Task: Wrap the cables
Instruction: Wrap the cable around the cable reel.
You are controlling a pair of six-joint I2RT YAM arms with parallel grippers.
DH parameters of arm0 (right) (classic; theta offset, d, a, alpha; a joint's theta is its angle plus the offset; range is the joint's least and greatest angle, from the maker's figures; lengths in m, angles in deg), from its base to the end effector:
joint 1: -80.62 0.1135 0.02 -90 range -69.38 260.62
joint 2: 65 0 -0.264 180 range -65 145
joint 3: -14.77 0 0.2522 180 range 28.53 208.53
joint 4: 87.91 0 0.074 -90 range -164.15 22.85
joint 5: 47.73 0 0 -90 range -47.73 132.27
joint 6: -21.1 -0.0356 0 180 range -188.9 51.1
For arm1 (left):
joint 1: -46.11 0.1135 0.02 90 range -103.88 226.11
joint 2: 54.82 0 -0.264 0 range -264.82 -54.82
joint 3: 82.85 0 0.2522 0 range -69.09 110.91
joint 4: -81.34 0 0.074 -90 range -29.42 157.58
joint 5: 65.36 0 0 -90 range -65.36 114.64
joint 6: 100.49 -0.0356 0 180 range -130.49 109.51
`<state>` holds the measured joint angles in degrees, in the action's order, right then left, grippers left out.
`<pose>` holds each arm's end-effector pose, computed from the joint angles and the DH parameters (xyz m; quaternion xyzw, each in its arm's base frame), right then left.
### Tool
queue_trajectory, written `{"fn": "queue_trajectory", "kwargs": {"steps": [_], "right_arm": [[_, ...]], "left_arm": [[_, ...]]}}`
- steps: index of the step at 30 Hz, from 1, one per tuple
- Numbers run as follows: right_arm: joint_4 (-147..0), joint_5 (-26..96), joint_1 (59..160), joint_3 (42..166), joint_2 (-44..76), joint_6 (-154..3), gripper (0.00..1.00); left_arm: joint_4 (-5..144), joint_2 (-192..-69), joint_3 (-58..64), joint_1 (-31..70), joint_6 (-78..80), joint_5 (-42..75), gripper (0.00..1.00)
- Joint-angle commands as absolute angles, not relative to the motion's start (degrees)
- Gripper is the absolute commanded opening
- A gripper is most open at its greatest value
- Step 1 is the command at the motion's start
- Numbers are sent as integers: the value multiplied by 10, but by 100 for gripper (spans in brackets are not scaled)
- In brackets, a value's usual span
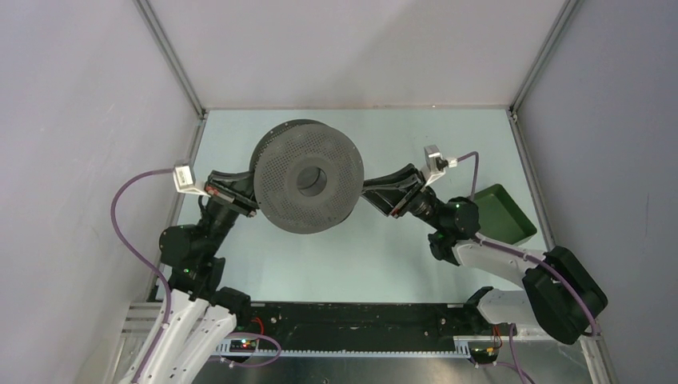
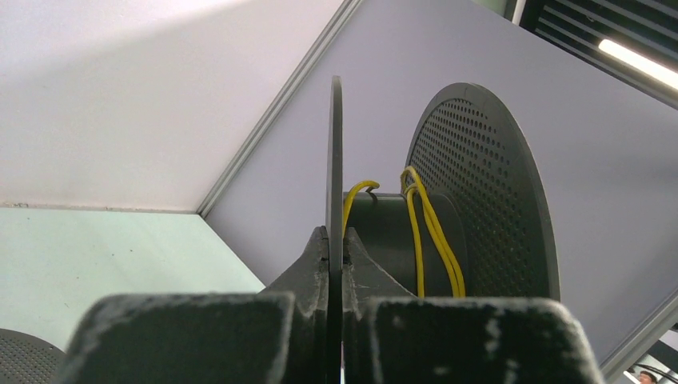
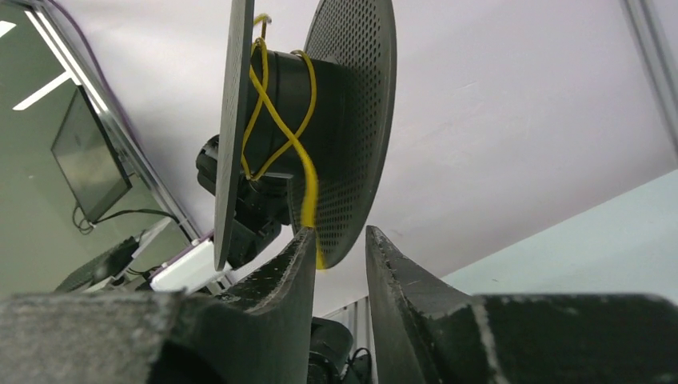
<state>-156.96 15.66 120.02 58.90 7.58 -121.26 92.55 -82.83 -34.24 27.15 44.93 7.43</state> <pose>0.1777 0.1666 0.3141 -0.1619 0.4276 0.7016 0.5465 0.1051 -0.0473 0.3831 -0.0262 0.4976 -0.5802 0.6443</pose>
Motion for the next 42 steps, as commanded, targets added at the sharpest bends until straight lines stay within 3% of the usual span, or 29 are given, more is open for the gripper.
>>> {"fn": "queue_trajectory", "kwargs": {"steps": [1,9,18,29,34,42], "right_arm": [[-1566,135,1172,562,31,-1181,36],[-1402,82,1115,534,-98,-1061,44],[-1240,24,1087,634,-161,-1038,44],[-1274,-42,1087,704,-102,-1128,41],[-1257,-34,1087,706,-104,-1124,35],[-1234,-33,1087,705,-110,-1132,36]], "left_arm": [[979,-825,-338,276,456,74,0],[980,-828,-330,275,462,29,0],[1001,-859,-322,275,466,-58,0],[1018,-881,-304,276,464,-105,0],[1023,-884,-303,275,467,-107,0],[1034,-882,-302,276,481,-97,0]]}}
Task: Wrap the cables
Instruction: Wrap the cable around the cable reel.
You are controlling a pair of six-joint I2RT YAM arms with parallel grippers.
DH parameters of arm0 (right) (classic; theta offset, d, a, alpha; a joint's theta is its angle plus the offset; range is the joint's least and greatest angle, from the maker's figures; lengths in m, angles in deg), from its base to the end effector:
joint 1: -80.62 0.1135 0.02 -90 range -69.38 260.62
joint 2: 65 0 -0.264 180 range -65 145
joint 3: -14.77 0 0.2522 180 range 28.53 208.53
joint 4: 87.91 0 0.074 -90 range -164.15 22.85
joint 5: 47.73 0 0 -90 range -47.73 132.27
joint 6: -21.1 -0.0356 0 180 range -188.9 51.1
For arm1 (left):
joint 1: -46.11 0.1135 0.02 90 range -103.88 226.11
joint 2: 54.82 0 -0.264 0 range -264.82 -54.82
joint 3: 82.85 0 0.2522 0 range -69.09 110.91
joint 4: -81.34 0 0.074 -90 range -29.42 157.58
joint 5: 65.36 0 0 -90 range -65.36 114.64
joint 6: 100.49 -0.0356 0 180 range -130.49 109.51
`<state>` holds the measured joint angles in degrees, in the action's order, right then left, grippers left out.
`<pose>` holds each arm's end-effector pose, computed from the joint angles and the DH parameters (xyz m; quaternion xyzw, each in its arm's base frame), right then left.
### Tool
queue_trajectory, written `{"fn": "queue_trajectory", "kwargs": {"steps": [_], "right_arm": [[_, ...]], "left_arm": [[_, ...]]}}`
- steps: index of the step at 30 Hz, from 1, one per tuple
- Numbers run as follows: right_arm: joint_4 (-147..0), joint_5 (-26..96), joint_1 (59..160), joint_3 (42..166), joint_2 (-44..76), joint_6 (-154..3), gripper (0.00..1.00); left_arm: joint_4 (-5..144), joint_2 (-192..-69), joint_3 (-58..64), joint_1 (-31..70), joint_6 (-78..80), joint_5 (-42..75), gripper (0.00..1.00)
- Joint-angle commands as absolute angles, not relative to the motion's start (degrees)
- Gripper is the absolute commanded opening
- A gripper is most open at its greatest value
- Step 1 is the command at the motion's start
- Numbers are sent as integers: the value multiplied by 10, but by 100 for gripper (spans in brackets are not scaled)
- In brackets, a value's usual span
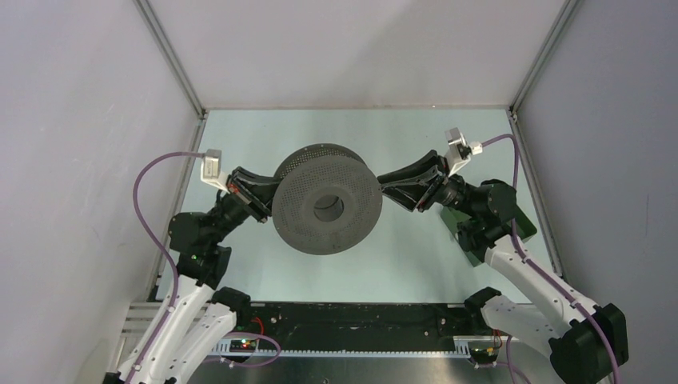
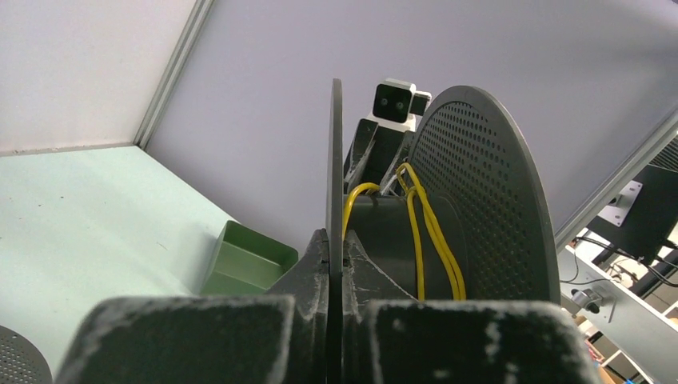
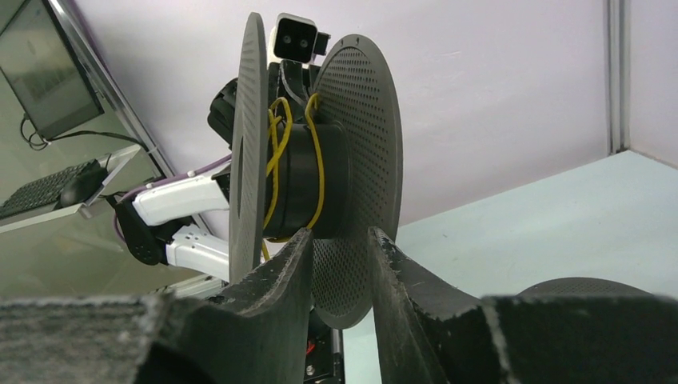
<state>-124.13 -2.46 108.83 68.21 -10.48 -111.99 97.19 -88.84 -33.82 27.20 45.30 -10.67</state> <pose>0.1645 0.1167 0.3809 -0.2797 0.4662 0.6208 0.5648 0.1194 -0.0626 0.3794 0.1015 0.5295 -0.6218 0.5680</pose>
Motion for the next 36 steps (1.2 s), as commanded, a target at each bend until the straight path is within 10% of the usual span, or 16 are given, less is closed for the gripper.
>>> {"fn": "queue_trajectory", "kwargs": {"steps": [1,36], "right_arm": [[-1242,-36,1087,706,-104,-1140,36],[-1476,21,1230,749,86,-1270,33]], "left_arm": [[1036,-882,-301,276,483,-97,0],[1113,-866,-395,275,609,43,0]]}}
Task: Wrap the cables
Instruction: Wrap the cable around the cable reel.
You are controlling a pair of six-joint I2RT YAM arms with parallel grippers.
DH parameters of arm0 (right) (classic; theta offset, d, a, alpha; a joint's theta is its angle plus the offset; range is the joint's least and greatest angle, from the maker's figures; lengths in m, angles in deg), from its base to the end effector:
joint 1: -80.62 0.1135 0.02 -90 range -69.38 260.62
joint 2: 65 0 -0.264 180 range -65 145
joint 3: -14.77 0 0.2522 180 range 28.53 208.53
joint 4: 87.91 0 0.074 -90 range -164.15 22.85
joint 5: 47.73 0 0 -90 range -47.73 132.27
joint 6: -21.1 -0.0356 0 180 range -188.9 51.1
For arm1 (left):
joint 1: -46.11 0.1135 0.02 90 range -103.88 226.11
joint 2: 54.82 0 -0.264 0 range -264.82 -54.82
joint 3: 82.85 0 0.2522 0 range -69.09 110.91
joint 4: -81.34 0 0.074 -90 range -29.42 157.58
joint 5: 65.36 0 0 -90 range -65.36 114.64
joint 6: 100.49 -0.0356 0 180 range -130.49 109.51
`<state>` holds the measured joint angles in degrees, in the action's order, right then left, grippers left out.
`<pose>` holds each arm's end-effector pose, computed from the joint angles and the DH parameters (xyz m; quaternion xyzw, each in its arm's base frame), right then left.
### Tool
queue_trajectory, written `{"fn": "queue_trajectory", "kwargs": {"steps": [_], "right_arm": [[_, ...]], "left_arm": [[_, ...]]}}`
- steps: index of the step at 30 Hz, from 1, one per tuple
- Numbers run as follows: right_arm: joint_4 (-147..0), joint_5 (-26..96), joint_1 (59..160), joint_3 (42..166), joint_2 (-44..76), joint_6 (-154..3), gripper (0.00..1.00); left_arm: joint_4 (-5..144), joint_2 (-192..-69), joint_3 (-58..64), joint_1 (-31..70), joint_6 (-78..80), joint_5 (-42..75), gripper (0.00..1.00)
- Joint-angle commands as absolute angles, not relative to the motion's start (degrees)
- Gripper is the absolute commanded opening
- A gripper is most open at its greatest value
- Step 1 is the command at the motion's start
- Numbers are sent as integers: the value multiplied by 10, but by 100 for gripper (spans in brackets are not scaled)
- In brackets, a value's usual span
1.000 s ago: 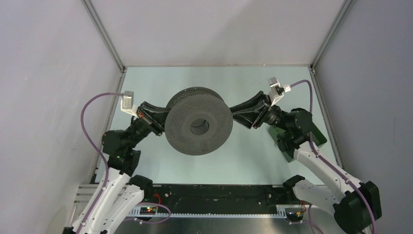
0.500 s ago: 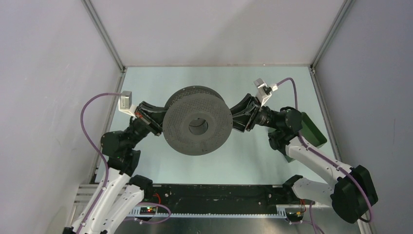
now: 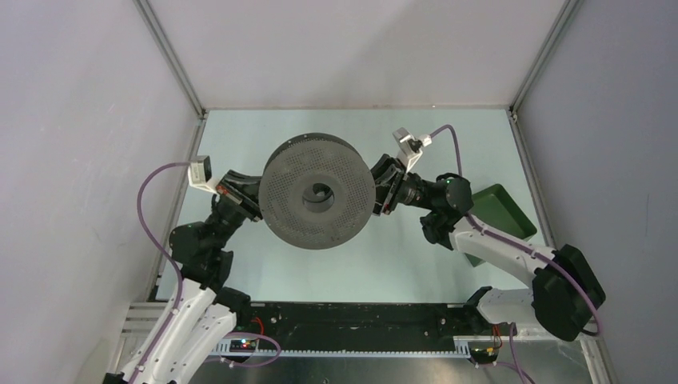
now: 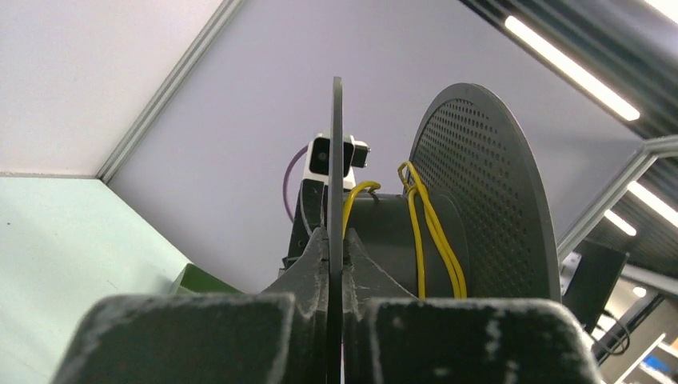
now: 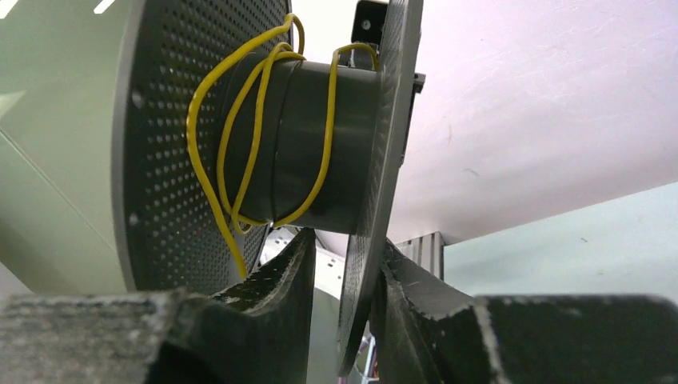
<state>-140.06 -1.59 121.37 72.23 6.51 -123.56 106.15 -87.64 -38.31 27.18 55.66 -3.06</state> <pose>0.1804 0.1880 0.3641 -0.2842 0.4436 0.7270 0.4404 0.1175 -0.0578 0.3706 0.0210 0.4858 -0.6656 0.5661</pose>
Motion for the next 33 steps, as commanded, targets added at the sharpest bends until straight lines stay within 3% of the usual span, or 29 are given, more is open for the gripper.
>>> {"fn": "queue_trajectory", "kwargs": {"steps": [1,8,12,13,14,17,25,33], "right_arm": [[-1479,31,1231,749,94,-1277,31],[-1460,53,1234,749,125,-1294,26],[-1443,58,1223,741,120,-1300,31],[-1439,59,1215,738,117,-1303,33],[-1435,61,1210,731,108,-1308,34],[-1419,64,1178,714,83,-1314,40],[-1348,63,1132,688,11,-1296,42],[-1370,68,1140,690,21,-1303,46]], "left_arm": [[1113,-862,-400,275,622,57,0],[1113,-846,-439,275,678,110,0],[1111,-844,-450,276,700,134,0],[1110,-843,-453,275,704,143,7],[1106,-843,-455,275,711,150,2],[1096,-842,-464,275,729,163,0],[1076,-844,-466,275,735,181,0],[1073,-851,-460,276,740,176,0]]}}
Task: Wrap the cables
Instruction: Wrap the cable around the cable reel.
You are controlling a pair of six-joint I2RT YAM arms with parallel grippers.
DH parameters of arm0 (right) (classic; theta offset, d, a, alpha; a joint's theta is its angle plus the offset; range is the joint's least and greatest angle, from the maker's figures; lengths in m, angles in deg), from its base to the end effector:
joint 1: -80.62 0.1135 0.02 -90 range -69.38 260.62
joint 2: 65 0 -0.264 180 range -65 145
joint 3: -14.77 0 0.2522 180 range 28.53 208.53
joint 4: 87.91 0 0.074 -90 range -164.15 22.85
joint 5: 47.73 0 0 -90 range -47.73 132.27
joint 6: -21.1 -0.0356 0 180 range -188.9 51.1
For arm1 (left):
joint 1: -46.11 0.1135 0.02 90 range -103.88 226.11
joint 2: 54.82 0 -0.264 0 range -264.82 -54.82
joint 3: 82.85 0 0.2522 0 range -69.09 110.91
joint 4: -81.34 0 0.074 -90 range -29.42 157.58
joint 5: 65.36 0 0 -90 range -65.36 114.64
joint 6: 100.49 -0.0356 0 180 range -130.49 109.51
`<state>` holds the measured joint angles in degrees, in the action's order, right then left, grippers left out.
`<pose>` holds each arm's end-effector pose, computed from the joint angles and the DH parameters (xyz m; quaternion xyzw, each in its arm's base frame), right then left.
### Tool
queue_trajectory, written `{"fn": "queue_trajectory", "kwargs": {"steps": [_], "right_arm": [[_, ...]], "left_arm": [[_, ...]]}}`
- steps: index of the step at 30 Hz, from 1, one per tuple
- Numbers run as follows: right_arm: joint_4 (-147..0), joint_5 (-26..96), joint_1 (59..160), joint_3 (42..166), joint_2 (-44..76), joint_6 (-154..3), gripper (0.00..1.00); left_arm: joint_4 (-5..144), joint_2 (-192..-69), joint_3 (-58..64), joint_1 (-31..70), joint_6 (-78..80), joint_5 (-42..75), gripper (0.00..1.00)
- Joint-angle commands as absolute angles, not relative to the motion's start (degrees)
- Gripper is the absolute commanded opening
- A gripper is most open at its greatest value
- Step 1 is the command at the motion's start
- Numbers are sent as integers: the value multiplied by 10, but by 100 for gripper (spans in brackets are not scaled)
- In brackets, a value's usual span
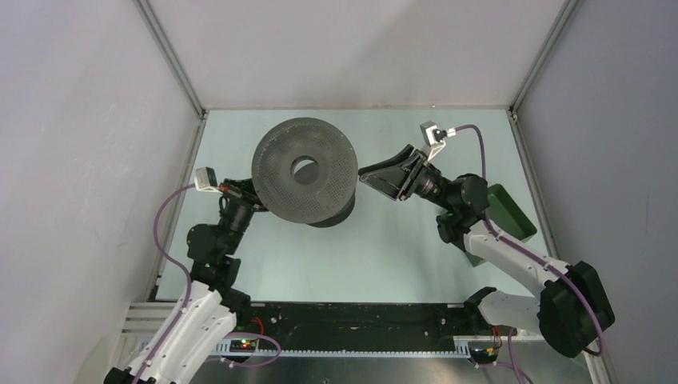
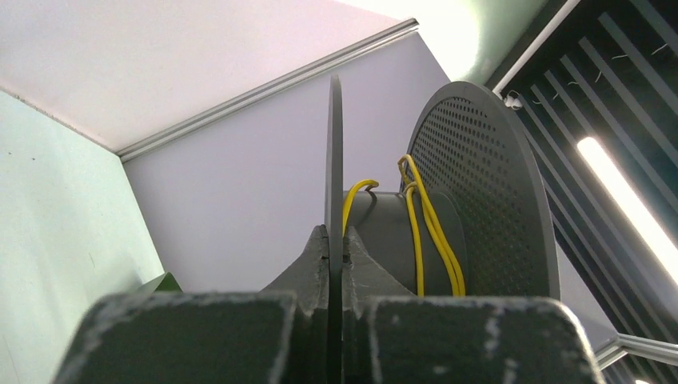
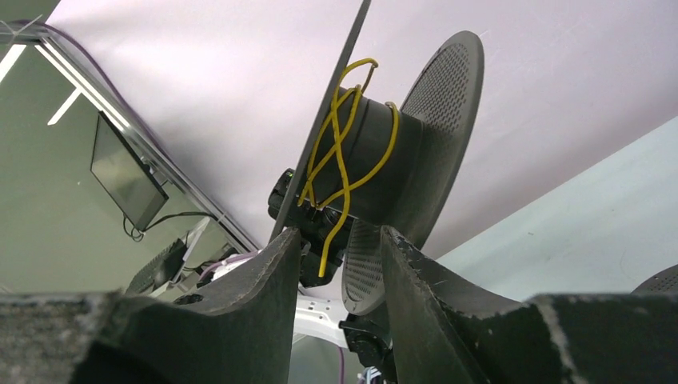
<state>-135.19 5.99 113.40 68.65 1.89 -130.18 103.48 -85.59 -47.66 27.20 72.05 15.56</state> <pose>0.1962 0.1514 0.3574 -0.1574 0.4982 0.7139 0.4662 0.1328 -0.0514 0.3168 -0.2191 0.4809 -0.6828 0.5046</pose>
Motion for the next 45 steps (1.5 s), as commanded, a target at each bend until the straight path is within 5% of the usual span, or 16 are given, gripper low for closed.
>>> {"fn": "queue_trajectory", "kwargs": {"steps": [1,9,31,38,45], "right_arm": [[-1370,69,1144,692,23,-1301,47],[-1361,83,1181,706,43,-1286,28],[-1388,122,1253,775,164,-1311,24],[-1411,144,1266,776,208,-1337,2],[-1425,172,1278,776,228,-1345,0]], "left_arm": [[1073,-851,-460,275,741,177,0],[1068,-843,-462,275,742,192,0],[1060,-848,-467,275,743,195,0],[1060,-841,-469,276,740,201,0],[1061,-842,-472,275,739,205,0]]}}
